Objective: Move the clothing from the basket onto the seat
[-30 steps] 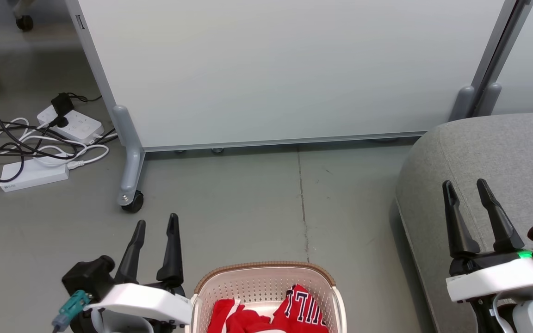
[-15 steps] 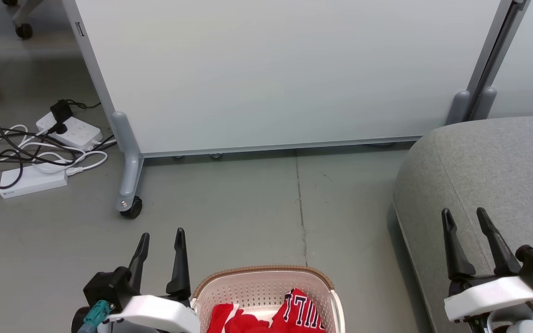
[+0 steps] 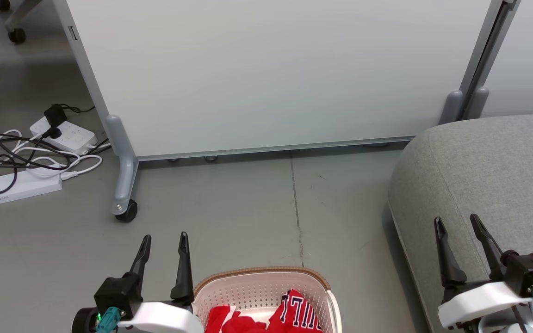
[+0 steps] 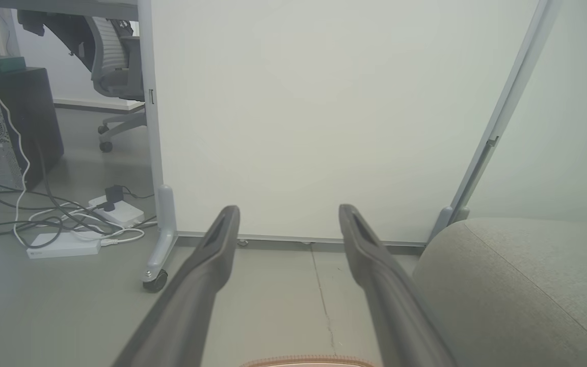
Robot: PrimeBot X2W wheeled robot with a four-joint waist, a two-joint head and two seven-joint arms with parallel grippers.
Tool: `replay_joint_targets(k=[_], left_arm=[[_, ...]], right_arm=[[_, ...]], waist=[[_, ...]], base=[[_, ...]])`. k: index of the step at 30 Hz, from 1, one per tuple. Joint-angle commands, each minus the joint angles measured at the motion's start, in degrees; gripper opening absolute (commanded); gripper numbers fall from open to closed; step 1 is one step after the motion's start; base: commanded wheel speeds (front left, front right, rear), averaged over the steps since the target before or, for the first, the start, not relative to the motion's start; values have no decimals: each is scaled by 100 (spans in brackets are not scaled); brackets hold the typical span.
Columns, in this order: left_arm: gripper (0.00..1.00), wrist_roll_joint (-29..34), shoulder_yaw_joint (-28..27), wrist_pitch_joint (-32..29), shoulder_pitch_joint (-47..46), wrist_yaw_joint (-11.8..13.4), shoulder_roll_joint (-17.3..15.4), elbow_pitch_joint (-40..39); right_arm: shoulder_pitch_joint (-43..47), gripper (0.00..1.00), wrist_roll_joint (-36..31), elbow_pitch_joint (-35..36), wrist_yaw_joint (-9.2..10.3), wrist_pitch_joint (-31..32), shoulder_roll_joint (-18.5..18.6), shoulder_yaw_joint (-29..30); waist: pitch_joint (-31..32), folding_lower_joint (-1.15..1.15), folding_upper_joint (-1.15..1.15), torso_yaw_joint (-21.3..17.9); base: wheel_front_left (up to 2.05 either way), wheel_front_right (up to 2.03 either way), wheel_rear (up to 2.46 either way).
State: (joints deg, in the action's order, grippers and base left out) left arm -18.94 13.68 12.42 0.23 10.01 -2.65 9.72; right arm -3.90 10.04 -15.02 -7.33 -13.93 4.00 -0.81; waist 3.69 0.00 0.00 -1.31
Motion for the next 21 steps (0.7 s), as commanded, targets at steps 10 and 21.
replay_joint_targets(k=[10,21], left_arm=[[100,184,-2,154,18,19,-30,-3],[100,543,52,266,59,58,-35,37]], right_arm=[[-181,100,-307,-156,-24,-89,-44,44],[-281,100,-730,-343,-21,-125,-104,82]], waist=[[-18,0,0,-26],[29,0,0,-68]], base=[[0,0,0],[0,0,0]])
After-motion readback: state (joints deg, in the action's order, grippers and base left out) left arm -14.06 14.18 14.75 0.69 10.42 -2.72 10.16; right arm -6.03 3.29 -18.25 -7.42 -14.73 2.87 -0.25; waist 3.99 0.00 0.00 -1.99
